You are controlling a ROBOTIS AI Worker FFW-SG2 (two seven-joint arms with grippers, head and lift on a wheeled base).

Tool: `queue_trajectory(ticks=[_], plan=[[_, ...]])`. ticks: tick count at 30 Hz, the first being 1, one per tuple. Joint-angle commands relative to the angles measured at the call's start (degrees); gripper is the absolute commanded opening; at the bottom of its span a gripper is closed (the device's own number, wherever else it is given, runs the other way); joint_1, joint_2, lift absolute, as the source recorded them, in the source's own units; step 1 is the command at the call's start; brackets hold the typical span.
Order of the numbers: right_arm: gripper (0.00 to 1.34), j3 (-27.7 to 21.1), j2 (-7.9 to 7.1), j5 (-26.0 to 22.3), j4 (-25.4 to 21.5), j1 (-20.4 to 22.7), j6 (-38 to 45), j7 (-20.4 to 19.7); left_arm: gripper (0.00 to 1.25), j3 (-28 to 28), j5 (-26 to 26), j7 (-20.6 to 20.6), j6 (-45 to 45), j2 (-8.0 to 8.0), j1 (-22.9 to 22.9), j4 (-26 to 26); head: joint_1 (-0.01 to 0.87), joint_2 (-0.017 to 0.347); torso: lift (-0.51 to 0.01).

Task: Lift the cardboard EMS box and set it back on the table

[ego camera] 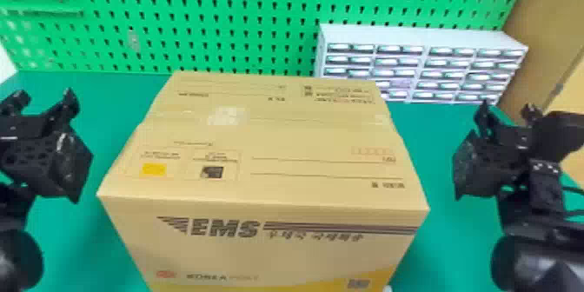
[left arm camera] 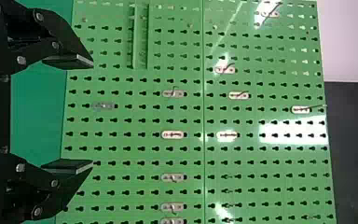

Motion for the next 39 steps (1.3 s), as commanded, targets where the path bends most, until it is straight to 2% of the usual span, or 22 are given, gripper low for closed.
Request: queue_trajectory(ticks=[1,11,20,27,39], plan=[[0.8,0.14,-0.15,-0.1,0.0,-0.16,0.02,0.0,0.76,-0.07,-0.03,0.09,-0.08,0.0,0.0,0.0,0.678,-0.015,-0.096],[0.8,0.66,-0.68,-0.1,0.0,-0.16,0.37,0.0,0.76,0.11,-0.03,0.09,0.01,0.0,0.53,0.0,0.678,-0.015,-0.096],[0.8,0.4,-0.33,-0.37,0.0,-0.16,0.37,0.0,0.76,-0.25,-0.2,0.09,-0.08,0.0,-0.17,0.0,0.678,-0.015,-0.096],[0.8,0.49,-0.94,-0.81,0.0,-0.34,0.37,0.0,0.76,-0.25,-0.2,0.09,-0.08,0.0,-0.26,0.0,0.678,-0.015,-0.096],[0.8,0.22,-0.33,-0.37,0.0,-0.34,0.64,0.0,0.76,-0.07,0.24,0.09,-0.08,0.0,0.09,0.0,0.678,-0.015,-0.096]])
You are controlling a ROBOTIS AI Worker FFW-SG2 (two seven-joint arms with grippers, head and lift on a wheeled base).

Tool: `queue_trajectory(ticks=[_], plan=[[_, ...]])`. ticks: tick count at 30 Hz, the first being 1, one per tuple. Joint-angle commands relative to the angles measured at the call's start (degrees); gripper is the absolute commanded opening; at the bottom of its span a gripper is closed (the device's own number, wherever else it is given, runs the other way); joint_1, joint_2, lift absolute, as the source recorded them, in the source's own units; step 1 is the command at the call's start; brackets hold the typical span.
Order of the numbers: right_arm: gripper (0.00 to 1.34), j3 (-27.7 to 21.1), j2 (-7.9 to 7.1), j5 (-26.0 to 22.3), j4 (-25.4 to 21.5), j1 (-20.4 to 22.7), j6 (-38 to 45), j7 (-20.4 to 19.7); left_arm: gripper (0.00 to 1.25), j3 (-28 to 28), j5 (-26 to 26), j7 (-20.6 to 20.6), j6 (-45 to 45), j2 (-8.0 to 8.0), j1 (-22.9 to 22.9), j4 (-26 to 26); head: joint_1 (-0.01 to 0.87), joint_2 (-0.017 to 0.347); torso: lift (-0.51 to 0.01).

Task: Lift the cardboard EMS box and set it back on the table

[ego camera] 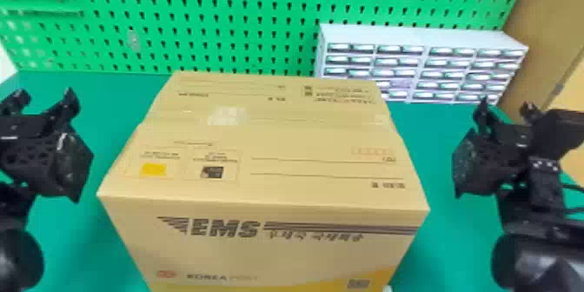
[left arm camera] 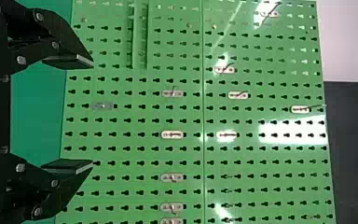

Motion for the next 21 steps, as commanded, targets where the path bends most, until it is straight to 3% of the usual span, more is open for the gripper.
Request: queue_trajectory(ticks=[1,21], plan=[[0.8,-0.2,0.22,0.1,0.03,-0.32,0.12,0.0,0.76,0.04,0.3,0.0,0.0,0.0,-0.02,0.0,0.678,-0.015,-0.096],[0.8,0.24,0.3,0.54,0.03,-1.02,0.12,0.0,0.76,0.04,0.3,0.0,0.0,0.0,-0.2,0.0,0.678,-0.015,-0.096]])
